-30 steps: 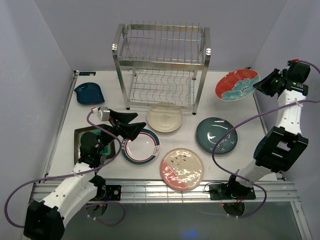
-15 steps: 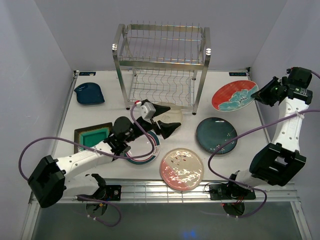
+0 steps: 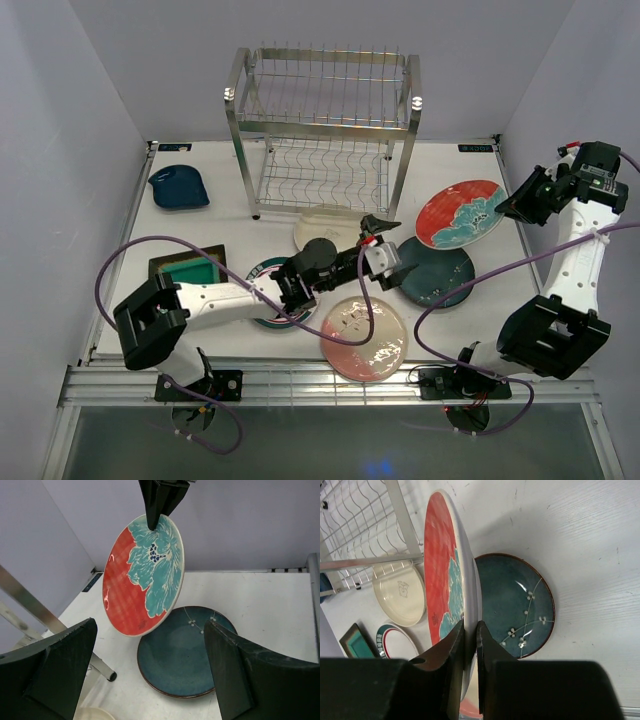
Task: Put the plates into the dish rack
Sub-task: Pick up the plate from the corner of the board.
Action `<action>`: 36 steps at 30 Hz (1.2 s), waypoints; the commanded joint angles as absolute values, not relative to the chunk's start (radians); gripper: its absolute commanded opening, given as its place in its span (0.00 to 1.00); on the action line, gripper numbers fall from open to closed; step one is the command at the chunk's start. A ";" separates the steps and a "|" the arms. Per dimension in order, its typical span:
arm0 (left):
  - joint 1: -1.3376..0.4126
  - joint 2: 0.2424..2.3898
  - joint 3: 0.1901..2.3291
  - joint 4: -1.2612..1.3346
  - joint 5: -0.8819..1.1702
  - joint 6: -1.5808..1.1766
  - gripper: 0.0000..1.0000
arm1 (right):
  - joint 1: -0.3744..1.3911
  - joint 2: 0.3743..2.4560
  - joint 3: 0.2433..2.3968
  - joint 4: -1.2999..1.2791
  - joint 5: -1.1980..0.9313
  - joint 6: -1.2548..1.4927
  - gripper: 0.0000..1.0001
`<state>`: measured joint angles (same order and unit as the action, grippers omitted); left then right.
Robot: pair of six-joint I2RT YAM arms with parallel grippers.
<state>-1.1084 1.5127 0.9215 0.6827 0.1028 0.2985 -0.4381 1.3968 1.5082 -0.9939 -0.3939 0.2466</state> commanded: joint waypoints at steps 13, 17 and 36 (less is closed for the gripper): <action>-1.289 1.821 1.169 0.650 -0.170 0.825 0.98 | -0.443 1.298 1.463 -0.989 -0.588 0.209 0.08; -1.290 1.847 1.187 0.650 -0.170 0.822 0.98 | -0.443 1.266 1.444 -0.988 -0.589 0.210 0.08; -1.308 1.944 1.249 0.647 -0.172 0.833 0.73 | -0.443 1.177 1.388 -0.997 -0.624 0.219 0.08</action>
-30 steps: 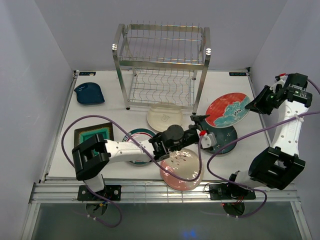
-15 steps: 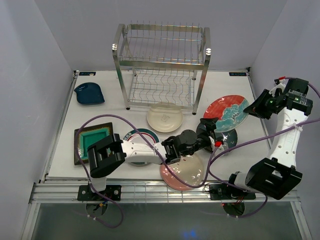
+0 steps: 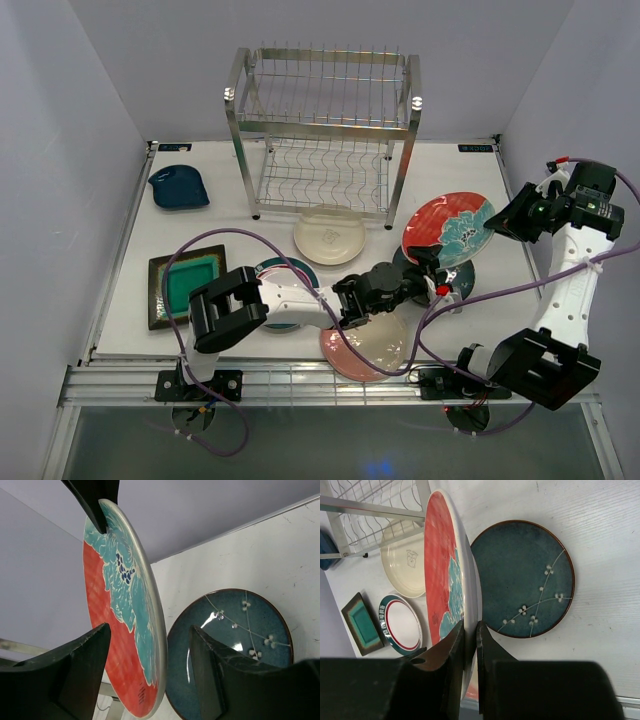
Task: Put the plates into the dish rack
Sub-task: Pick up the plate from the corner of the board, then insert the plate into the dish rack.
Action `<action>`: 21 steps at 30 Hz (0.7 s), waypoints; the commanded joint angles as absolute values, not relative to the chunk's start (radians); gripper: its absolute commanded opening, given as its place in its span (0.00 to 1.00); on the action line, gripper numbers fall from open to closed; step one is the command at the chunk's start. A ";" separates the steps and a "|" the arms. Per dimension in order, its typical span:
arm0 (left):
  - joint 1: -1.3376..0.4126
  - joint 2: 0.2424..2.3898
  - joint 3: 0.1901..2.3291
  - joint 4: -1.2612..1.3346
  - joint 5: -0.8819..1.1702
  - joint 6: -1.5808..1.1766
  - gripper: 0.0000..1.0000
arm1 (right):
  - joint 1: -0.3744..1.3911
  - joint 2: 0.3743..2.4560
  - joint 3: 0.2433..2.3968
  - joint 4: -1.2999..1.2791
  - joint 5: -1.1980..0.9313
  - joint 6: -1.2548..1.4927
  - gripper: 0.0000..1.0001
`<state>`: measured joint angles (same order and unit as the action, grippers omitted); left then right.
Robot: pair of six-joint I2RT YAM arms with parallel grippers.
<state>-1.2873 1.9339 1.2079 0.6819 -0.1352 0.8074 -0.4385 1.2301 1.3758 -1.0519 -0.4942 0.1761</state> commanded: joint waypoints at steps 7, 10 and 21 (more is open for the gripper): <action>-1.330 1.993 1.278 0.650 -0.213 0.882 0.59 | -0.443 1.175 1.374 -0.997 -0.627 0.218 0.08; -1.335 2.003 1.287 0.650 -0.230 0.894 0.53 | -0.443 1.173 1.370 -0.996 -0.626 0.216 0.08; -1.338 2.023 1.315 0.666 -0.294 0.899 0.00 | -0.443 1.169 1.348 -0.991 -0.630 0.216 0.08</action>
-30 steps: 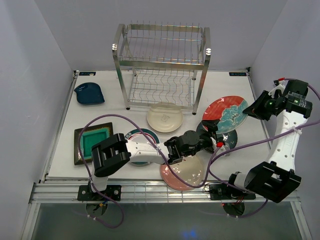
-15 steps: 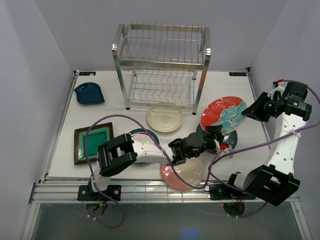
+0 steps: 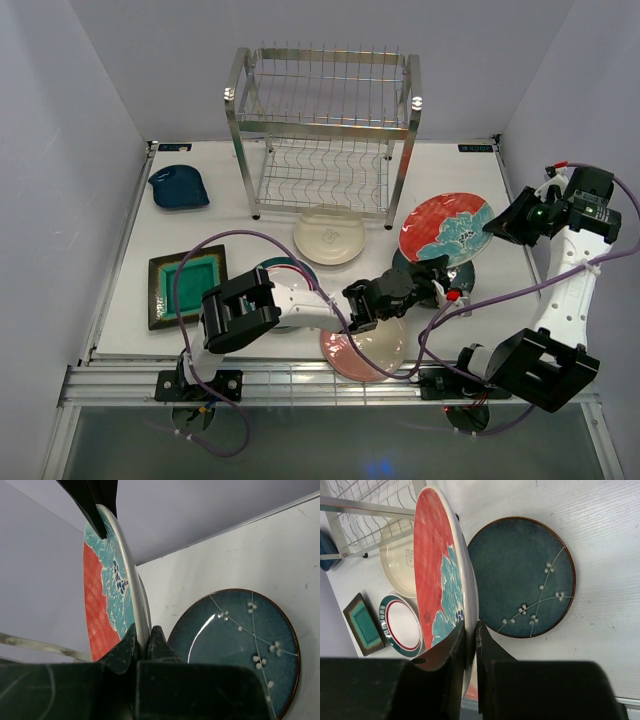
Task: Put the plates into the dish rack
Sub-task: Insert the plate into the dish rack.
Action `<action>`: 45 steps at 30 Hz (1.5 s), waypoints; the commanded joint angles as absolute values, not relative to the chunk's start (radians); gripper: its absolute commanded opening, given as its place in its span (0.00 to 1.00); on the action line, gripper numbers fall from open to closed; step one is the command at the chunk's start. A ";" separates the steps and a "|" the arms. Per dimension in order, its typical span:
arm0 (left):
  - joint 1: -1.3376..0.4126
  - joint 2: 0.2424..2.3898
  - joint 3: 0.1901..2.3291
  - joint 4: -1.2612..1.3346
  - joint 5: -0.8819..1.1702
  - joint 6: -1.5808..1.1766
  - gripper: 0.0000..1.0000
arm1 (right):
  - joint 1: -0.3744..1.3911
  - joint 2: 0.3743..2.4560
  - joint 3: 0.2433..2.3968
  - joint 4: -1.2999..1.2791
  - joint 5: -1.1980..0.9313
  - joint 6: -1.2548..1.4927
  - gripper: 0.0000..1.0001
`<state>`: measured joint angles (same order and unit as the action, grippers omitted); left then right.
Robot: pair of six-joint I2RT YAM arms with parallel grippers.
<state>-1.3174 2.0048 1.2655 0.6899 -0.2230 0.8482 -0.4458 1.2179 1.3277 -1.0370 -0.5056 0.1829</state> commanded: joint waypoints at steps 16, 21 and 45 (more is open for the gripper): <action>-1.345 2.008 1.210 1.002 -0.393 0.973 0.00 | -0.443 1.190 1.313 -0.973 -0.635 0.224 0.51; -1.345 1.968 1.174 1.034 -0.390 0.956 0.00 | -0.443 1.198 1.318 -0.959 -0.635 0.233 0.70; -1.433 1.482 0.792 0.996 -0.377 0.631 0.00 | -0.474 1.462 1.290 -0.522 -0.701 0.177 0.89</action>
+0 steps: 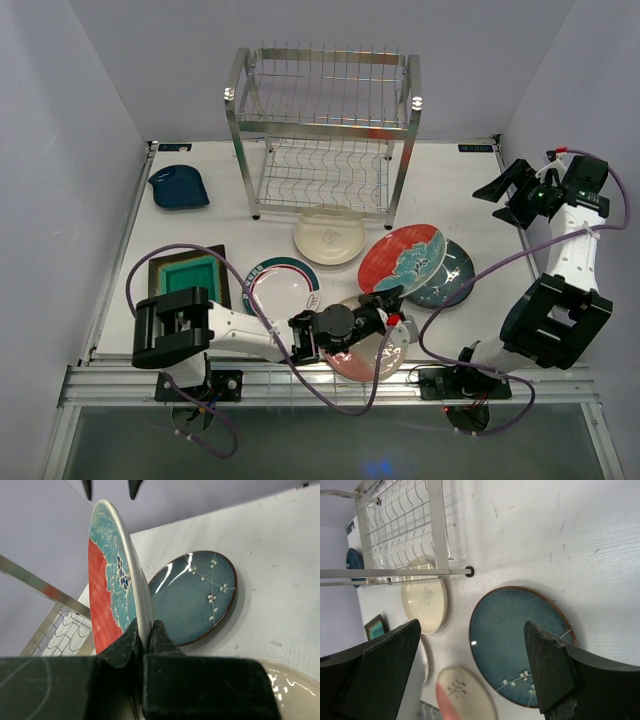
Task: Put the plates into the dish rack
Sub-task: Insert the plate into the dish rack.
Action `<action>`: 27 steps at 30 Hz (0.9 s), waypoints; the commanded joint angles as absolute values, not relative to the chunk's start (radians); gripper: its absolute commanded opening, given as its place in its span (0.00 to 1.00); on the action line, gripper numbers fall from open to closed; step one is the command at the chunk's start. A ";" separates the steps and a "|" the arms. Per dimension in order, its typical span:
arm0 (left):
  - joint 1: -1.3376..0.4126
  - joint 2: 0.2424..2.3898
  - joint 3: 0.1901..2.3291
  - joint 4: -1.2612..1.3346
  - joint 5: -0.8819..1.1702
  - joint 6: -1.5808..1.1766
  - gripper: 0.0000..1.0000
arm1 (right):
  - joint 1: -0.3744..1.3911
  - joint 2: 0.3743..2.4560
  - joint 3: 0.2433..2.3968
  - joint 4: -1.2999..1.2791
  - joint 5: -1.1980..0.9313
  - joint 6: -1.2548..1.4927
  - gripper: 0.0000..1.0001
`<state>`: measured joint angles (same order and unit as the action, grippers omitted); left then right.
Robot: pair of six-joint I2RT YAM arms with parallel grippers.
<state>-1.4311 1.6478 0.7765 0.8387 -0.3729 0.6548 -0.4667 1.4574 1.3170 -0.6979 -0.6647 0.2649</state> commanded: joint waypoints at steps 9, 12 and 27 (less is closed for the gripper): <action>-1.433 1.260 0.805 0.856 -0.373 0.545 0.00 | -0.480 1.570 1.102 -0.183 -0.985 0.026 0.89; -1.431 1.209 0.850 0.807 -0.396 0.549 0.00 | -0.482 1.646 1.068 -0.132 -1.089 0.025 0.88; -1.359 1.143 1.106 0.669 -0.486 0.553 0.00 | -0.486 1.418 0.767 0.196 -0.982 -0.008 0.87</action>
